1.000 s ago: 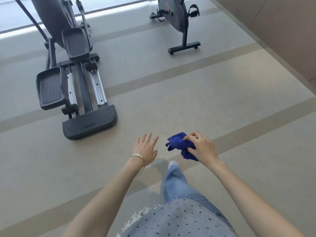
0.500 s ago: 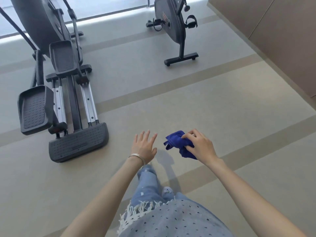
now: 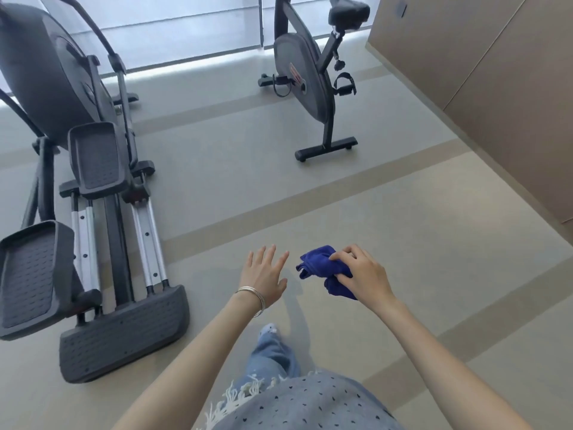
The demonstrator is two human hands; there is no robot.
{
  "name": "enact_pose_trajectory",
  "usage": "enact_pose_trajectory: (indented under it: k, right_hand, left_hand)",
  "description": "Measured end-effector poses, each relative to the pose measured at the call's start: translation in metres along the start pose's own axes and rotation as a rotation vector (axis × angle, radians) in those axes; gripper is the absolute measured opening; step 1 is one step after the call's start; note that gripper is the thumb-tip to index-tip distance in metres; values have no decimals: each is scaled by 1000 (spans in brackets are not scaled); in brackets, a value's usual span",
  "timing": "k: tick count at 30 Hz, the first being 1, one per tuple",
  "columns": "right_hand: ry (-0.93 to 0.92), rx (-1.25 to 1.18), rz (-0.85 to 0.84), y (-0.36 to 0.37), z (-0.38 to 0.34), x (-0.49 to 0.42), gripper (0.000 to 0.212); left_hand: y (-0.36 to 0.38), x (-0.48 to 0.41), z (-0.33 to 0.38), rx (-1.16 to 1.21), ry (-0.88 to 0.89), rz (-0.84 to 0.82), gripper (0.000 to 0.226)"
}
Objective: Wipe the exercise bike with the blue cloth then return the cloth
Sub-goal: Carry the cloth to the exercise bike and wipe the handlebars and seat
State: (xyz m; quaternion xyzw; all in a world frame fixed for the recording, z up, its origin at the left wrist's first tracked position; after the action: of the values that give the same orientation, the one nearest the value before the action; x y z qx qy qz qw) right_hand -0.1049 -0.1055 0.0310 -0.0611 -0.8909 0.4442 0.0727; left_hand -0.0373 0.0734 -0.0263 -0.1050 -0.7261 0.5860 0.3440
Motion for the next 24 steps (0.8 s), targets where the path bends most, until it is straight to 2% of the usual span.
enact_pose_trajectory:
  k: [5,14,24]
  right_hand:
    - [17,3,33,-9,-8,-71,30]
    - [-13,-12,-22,-9,0,-206,29]
    - [-89,-35,-57,-47,14,-398,28]
  left_hand:
    - [-30,-54,-46,-23,4,26,64]
    - [-55,-172,-105,-38,-52,-24,67]
    - [-141,-334,-156,-57,-113,-9,65]
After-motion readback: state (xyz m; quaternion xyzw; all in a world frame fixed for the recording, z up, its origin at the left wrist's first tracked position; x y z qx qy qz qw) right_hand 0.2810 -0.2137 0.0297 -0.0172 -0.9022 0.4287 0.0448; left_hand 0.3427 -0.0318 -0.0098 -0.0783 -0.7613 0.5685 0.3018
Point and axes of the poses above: each hand's wrist, its own x-axis away from the middle knuckle, its own y-axis out of the palm, z = x × y, the point moved 8 cm from there along -x, towards the middle knuckle, and after that the axes turned 12 degrees about -x, right-handed, at the moved point
